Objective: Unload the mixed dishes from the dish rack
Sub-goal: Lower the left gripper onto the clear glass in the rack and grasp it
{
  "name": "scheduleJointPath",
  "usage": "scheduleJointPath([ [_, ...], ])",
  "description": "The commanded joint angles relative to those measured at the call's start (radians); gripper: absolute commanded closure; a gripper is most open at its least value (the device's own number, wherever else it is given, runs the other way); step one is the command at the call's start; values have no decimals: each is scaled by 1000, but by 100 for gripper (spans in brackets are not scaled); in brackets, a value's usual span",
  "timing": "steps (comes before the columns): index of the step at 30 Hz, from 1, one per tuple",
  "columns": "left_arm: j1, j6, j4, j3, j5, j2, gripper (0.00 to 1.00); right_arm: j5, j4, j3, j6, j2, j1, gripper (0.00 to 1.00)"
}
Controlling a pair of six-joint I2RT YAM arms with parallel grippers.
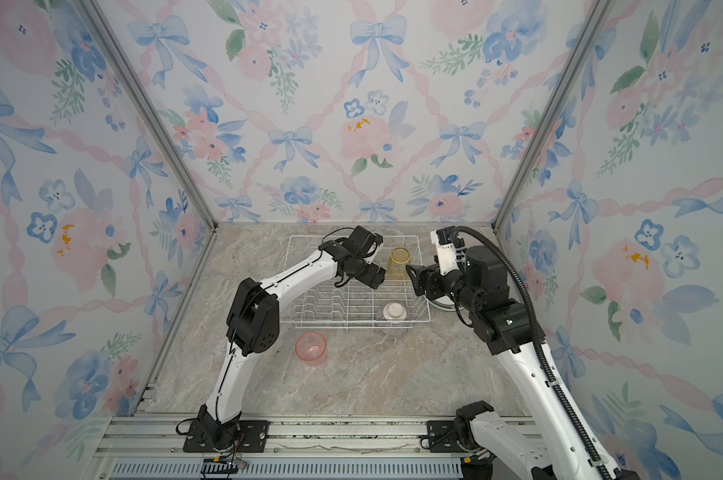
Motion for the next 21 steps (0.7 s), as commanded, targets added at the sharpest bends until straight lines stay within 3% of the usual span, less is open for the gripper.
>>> scheduleJointPath([
  [1,-1,18,-21,34,-38,21,6,-22,33,-16,14,6,-10,17],
  [10,3,25,-21,51,-32,46,15,-32,35,-26,14,18,-18,16],
  [15,11,23,-22,39,13,49,36,-35,32,-27,13,18,-23,16],
  [21,20,24,-21,29,30,34,50,-43,36,-34,23,18,-23,16],
])
